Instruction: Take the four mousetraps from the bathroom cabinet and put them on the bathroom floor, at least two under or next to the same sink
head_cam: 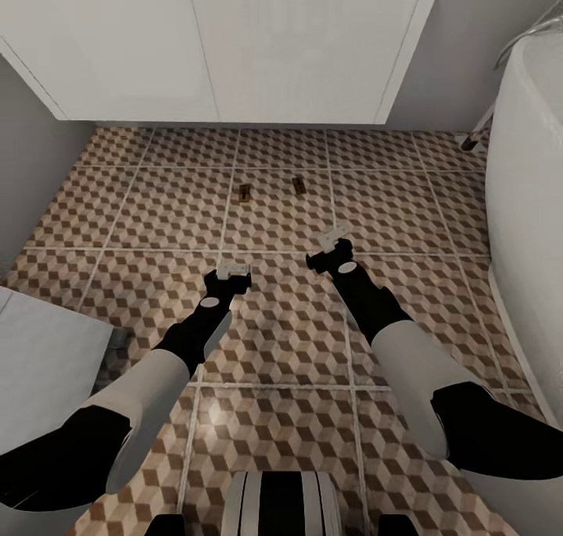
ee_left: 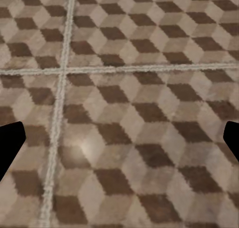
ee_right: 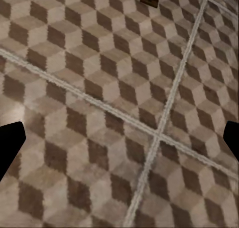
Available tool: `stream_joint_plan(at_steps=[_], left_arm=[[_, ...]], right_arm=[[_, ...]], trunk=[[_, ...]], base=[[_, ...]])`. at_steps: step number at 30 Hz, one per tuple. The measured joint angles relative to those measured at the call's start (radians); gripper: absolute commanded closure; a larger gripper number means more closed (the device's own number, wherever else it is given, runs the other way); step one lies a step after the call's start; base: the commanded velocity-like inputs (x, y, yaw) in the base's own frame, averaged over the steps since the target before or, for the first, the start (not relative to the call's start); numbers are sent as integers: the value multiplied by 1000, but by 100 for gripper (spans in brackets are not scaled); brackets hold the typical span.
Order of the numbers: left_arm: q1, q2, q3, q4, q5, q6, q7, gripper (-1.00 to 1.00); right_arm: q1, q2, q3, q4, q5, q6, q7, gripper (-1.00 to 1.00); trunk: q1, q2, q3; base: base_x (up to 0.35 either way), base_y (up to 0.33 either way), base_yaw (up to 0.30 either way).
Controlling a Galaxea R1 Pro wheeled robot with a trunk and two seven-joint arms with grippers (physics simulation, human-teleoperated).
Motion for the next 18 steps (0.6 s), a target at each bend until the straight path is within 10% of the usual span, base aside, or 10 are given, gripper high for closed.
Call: stream_joint_plan(at_steps=[18], left_arm=[[87,20,0,2,0,-2,-2,-100]], right_arm=[[118,-58,0,1,0,-69,28,-100]], trunk=[[-8,4,70]], base=[[0,0,0]])
